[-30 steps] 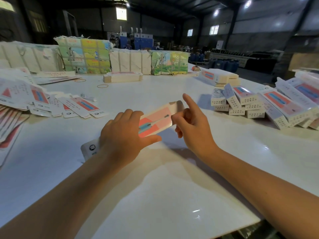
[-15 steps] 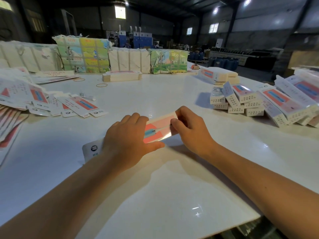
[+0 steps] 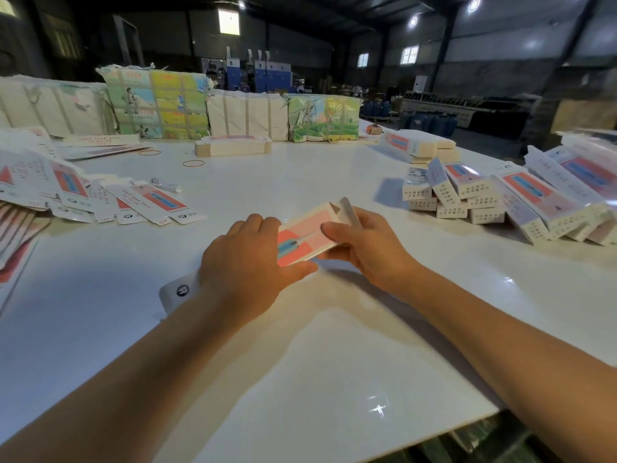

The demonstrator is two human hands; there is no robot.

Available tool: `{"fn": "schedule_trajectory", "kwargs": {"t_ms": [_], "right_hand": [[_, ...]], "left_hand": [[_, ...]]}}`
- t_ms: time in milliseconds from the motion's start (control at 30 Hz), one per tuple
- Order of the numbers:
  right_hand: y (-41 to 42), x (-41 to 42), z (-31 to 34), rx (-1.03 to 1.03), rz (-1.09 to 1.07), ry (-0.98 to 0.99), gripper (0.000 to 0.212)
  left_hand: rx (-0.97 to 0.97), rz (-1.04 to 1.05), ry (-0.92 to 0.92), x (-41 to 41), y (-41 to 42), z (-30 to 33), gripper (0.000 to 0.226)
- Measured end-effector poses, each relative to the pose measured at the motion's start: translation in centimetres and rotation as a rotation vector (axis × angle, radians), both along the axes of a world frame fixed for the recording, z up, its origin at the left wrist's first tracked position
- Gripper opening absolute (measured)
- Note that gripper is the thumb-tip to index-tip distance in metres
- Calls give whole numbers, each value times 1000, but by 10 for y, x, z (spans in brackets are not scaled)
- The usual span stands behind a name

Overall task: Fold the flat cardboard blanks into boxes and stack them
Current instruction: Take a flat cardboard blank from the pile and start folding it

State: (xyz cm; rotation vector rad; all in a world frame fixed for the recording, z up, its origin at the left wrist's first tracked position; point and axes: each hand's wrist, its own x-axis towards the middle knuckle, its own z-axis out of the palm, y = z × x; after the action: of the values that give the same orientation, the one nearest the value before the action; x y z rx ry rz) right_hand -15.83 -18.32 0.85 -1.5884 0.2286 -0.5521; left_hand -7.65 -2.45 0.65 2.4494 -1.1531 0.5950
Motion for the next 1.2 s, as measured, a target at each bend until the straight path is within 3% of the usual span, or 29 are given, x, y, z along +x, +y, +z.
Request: {"fn": "schedule_trajectory", "kwargs": {"t_ms": [67,133,200,333,533,667,900,1100,1200], "right_hand": [[6,-1,-6,-550,-178,17,14],[11,-3,-10,-837,-251,20,12],[15,-4,-8,-782,-221,0,17],[15,-6,3,-258,-104,-75,35],[8,-5,6,-67,-75,-169,49],[6,-6,4,-150,-58,-162,57],[13,-7,-2,-513,-198,-59,25],[18,-11,0,-770,-238,-30,20],[19,-13,1,-765,-208,-17,18]], "left_hand": [[8,20,-69,-2,-3,-2,71],[0,26,-106,-5,-5,-3,68],[-18,25,-112,-6,-5,-3,67],[-18,11,-113,-4,1,0,78],[-97,-85,-71,-5,5,3,76],[-86,-94,-91,-5,5,1,68],[-58,-78,-130,-7,3,1,68],[-27,-57,-204,-15,2,3,63],[-45,-42,-222,-14,2,2,64]]}}
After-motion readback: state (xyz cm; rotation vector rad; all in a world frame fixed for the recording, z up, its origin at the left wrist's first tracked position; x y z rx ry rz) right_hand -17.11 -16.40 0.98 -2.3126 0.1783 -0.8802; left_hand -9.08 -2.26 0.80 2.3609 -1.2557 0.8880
